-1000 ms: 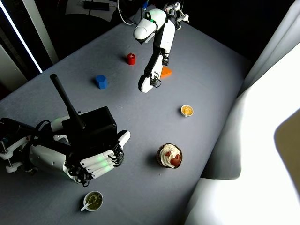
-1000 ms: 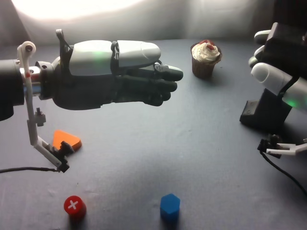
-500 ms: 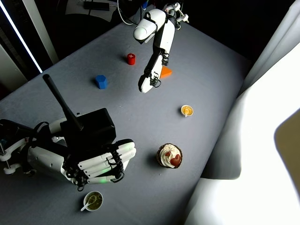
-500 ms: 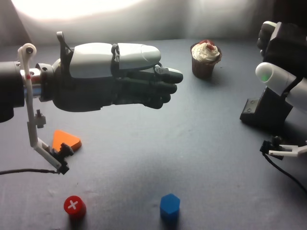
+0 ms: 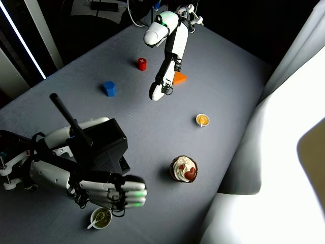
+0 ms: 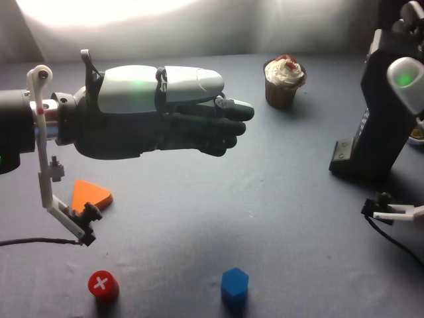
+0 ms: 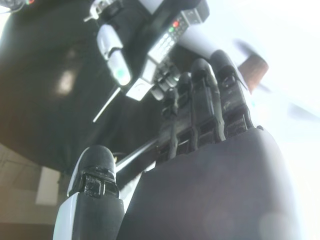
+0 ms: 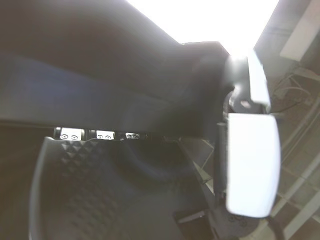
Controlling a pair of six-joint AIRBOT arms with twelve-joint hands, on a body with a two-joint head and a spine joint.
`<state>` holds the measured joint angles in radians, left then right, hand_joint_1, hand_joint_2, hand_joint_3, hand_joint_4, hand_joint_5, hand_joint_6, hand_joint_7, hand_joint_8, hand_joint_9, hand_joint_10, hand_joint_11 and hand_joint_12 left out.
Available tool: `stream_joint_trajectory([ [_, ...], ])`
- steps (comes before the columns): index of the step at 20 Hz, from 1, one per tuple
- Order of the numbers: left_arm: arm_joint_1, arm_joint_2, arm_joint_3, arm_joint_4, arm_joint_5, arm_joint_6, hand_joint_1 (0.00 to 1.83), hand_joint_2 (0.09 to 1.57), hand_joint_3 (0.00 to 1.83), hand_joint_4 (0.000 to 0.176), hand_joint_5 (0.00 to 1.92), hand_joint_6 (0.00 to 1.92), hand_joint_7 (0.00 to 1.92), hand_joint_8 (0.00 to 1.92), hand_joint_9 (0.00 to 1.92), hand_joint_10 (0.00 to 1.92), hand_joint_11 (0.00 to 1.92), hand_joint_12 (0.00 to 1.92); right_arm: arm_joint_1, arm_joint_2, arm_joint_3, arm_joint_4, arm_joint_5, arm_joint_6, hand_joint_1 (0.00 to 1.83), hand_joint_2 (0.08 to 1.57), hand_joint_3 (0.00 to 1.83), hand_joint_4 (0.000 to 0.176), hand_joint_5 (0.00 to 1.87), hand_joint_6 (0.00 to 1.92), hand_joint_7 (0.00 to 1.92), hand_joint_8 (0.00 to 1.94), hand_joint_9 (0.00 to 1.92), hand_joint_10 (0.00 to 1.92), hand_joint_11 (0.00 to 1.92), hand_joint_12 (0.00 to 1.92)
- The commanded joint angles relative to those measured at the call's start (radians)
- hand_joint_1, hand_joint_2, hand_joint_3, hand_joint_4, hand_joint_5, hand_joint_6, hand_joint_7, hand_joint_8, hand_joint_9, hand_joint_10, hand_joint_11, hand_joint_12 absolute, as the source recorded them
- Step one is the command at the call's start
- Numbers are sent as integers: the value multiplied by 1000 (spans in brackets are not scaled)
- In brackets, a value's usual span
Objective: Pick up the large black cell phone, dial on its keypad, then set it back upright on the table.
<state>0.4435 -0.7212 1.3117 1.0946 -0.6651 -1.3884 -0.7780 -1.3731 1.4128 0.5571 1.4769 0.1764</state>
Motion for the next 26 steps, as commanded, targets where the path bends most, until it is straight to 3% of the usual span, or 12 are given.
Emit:
stream_joint_trajectory([
  [1,-15,1,-7,-59,-66,-8,0,1211,1,26,205,1,227,0,228,0,0,526,-4,16,6,-14,125,10,287,882,0,110,0,0,0,0,0,0,0,0],
  [3,-15,1,-7,-59,-66,-8,0,1207,0,29,205,5,225,5,221,6,0,503,-5,17,6,-14,125,10,194,853,0,135,0,0,0,0,0,0,0,0],
  [8,-15,1,-11,-59,-66,-8,0,1211,1,31,193,1,223,0,218,1,0,468,-21,28,-7,-16,142,10,227,858,0,132,0,0,0,0,0,0,0,0],
  [14,-10,8,-36,-57,-66,-8,0,1214,1,28,178,1,200,1,183,1,0,404,-104,77,-59,-78,172,10,222,865,0,133,0,0,0,0,0,0,0,0],
  [22,-6,10,-38,-48,-68,-7,0,1214,0,29,189,0,228,0,216,1,0,412,-275,226,-210,-57,273,10,251,856,0,131,0,0,0,0,0,0,0,0],
  [26,-14,15,-36,-48,-69,-8,0,1210,0,30,172,0,215,1,205,2,0,402,-414,352,-357,-4,286,10,256,852,0,133,0,0,0,0,0,0,0,0],
])
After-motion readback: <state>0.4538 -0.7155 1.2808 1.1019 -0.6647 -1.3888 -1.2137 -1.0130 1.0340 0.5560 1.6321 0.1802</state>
